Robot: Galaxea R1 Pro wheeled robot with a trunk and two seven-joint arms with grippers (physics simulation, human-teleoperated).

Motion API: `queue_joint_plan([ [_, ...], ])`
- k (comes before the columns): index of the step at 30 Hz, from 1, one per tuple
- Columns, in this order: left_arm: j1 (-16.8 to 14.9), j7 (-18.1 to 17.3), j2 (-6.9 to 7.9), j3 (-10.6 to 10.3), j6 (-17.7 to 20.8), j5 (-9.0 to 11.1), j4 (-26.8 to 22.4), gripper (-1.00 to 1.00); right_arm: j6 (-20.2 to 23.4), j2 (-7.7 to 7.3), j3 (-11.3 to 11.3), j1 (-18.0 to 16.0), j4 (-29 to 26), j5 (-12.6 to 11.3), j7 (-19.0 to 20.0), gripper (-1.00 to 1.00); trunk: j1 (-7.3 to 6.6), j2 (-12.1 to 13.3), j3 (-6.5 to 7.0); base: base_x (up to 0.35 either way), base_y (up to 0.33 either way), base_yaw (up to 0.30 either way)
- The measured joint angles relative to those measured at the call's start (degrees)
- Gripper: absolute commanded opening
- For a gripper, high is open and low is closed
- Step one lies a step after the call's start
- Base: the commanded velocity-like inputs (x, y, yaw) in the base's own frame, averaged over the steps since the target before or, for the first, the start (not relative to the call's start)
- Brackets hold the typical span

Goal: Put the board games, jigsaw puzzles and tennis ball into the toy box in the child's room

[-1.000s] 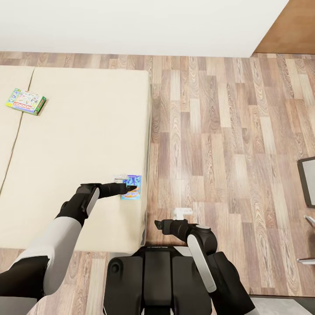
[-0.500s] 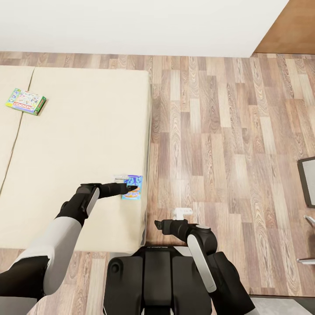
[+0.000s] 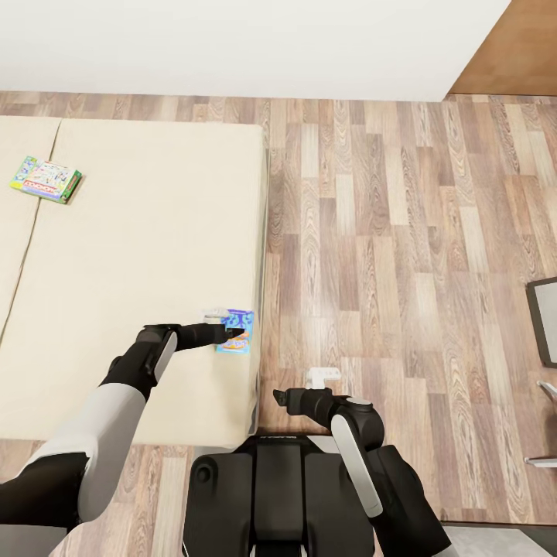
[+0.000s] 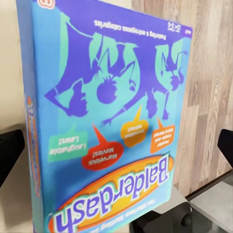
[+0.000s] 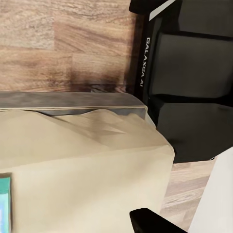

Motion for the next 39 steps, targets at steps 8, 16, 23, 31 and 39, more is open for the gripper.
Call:
queue_joint_plan([
  [8,0.0,0.0,-0.43,0.0,0.0,-0.1,0.0,1.0,-0.1,-0.01,0.0,0.0,0.0,0.0,0.0,1.0,0.0,0.0,0.0,0.0,0.0,0.0],
  [16,0.0,0.0,-0.51,0.0,0.0,-0.1,0.0,1.0,-0.1,-0.08,0.0,0.0,0.0,0.0,0.0,1.0,0.0,0.0,0.0,0.0,0.0,0.0],
  [23,0.0,-0.1,-0.51,-0.1,0.0,-0.1,0.0,1.0,-0.1,-0.09,0.0,0.0,0.0,0.0,0.0,1.0,0.0,0.0,0.0,0.0,0.0,0.0],
  [31,0.0,-0.1,-0.52,-0.1,-0.1,-0.1,0.0,1.0,-0.1,-0.09,-0.1,0.0,0.0,0.0,0.0,1.0,0.0,0.0,0.0,0.0,0.0,0.0],
  [39,0.0,-1.5,-0.53,-0.1,-0.1,-0.1,0.0,1.0,-0.1,-0.09,-0.1,0.0,0.0,0.0,0.0,1.0,0.0,0.0,0.0,0.0,0.0,0.0],
])
